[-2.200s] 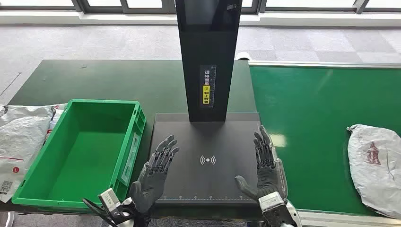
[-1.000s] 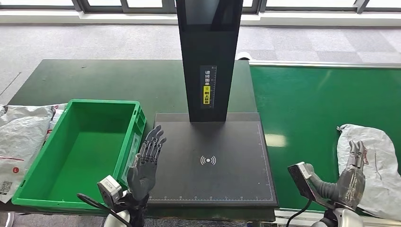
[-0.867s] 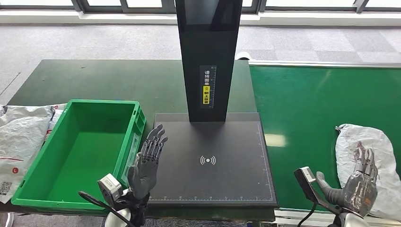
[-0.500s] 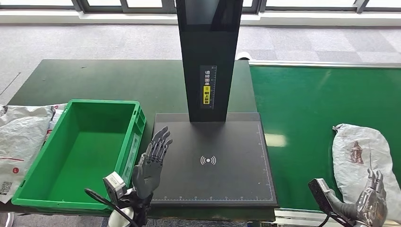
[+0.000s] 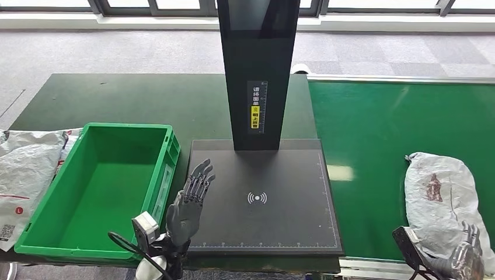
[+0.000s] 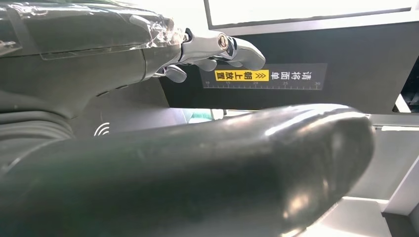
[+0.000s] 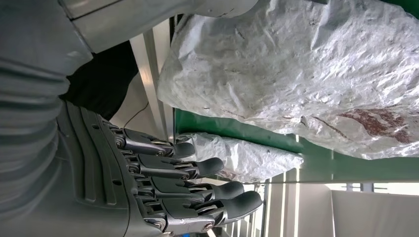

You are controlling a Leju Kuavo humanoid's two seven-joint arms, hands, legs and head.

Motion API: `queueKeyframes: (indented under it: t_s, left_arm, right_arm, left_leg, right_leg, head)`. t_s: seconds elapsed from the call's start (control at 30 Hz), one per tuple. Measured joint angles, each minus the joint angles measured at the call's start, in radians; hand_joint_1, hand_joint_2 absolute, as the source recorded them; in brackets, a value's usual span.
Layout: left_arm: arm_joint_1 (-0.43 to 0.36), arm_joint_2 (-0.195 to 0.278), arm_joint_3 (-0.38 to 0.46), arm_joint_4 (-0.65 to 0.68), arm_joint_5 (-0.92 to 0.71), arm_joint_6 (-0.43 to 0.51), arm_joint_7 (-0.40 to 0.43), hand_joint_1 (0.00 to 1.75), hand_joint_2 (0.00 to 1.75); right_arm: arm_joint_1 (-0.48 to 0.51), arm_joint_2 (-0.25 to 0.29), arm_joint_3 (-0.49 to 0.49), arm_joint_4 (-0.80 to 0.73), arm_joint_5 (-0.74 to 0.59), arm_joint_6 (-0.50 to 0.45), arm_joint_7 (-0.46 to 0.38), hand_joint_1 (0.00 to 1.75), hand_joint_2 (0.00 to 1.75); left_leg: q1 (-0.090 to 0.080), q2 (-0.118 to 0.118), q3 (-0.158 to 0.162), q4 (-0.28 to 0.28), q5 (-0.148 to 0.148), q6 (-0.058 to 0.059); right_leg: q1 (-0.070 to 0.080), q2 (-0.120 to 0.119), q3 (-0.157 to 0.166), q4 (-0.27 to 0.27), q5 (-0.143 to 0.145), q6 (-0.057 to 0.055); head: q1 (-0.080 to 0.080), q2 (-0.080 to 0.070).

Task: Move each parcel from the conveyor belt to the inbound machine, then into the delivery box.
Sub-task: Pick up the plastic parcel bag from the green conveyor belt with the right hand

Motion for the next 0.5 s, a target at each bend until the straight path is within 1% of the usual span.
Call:
queueKeyframes:
  t_s: [0.17,0.3,0.5]
  left_arm:
    - [-0.015,0.000,0.000,0.014,0.001,0.000,-0.001,0.00,0.00]
    - [-0.026,0.000,0.000,0.027,0.001,0.000,-0.002,0.00,0.00]
    - [-0.033,0.000,0.000,0.039,0.001,0.000,-0.002,0.00,0.00]
  right_arm:
    - [-0.051,-0.055,0.008,0.097,0.036,-0.065,0.045,0.00,1.75]
    - [-0.070,-0.093,0.018,0.154,0.049,-0.077,0.064,0.00,1.75]
    - [-0.081,-0.122,0.031,0.199,0.051,-0.079,0.069,0.00,1.75]
  left_leg:
    - [-0.001,0.000,0.000,0.000,0.000,0.001]
    - [-0.001,-0.001,0.000,0.001,0.000,0.001]
    - [-0.001,0.000,0.000,0.000,0.000,0.001]
  right_leg:
    - [-0.001,0.000,0.000,0.000,0.001,0.001]
    - [-0.001,0.000,0.000,0.000,0.001,0.002]
    - [-0.001,0.000,0.000,0.000,0.001,0.002]
  head:
    - [0.000,0.000]
    - [0.000,0.000]
    - [0.000,0.000]
